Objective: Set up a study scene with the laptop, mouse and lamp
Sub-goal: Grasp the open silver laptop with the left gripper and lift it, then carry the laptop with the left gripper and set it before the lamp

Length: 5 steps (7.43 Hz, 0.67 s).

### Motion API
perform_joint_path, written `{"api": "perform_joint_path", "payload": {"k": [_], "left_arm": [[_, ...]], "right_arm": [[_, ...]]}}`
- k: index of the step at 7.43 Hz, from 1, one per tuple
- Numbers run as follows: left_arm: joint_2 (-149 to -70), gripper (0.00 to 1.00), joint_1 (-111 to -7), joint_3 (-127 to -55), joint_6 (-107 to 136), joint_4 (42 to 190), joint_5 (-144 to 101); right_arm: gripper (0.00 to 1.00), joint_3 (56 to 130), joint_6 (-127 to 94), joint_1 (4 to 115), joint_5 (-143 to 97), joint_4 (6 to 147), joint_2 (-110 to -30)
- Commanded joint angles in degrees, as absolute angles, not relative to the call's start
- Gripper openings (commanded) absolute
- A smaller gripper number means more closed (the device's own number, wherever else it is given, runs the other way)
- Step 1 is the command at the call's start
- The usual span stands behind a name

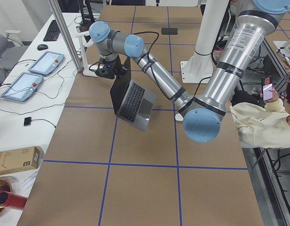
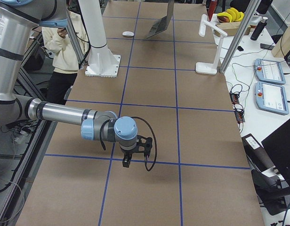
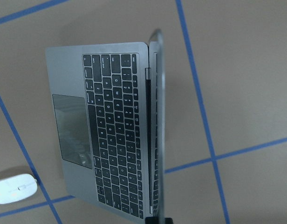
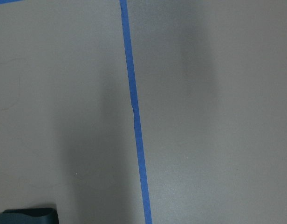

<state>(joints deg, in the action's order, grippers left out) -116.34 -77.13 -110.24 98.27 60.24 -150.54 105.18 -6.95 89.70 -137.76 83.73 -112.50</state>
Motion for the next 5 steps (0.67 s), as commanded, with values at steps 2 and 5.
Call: {"api": "perform_joint_path", "payload": {"k": [2,5], "left_arm": [[-122.7,0.00,-69.0,-102.9,121.3,78.5,-150.1],[-132.3,0.00,-66.3,-89.2,134.3,91.9,-147.2]], "right_arm": [[1.00,105.4,-6.9,89.5,-138.3,83.8,-113.8],[1.00,105.4,-6.9,89.5,-138.4,83.8,-113.9]]}}
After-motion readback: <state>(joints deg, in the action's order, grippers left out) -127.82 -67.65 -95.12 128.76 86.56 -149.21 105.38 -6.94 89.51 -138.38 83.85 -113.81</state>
